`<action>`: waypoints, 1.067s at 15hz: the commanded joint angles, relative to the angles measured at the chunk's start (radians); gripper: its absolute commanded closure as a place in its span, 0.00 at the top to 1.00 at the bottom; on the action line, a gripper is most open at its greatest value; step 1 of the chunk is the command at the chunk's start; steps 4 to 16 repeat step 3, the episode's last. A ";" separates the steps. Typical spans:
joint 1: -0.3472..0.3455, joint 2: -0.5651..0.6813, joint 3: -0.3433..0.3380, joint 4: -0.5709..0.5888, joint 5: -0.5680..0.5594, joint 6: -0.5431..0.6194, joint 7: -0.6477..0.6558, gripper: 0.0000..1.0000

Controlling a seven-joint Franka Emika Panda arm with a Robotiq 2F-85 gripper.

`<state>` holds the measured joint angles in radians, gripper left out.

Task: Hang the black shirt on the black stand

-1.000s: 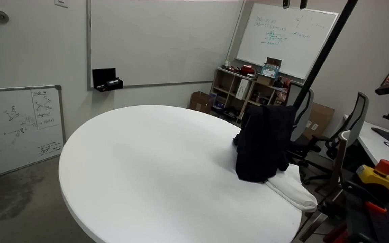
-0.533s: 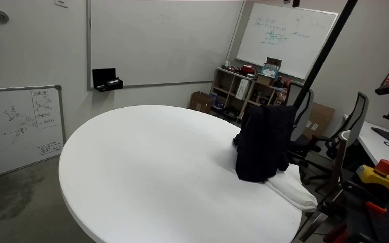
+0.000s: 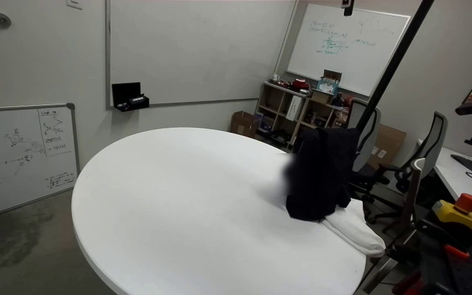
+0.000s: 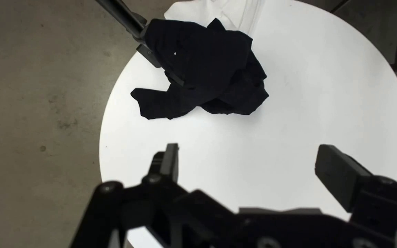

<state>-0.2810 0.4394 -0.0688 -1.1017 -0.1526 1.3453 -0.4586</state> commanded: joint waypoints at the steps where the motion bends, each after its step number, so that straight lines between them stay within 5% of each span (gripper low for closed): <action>1: 0.001 -0.007 0.000 -0.011 0.000 0.003 -0.002 1.00; 16: -0.001 -0.016 0.000 -0.023 0.000 0.005 -0.007 1.00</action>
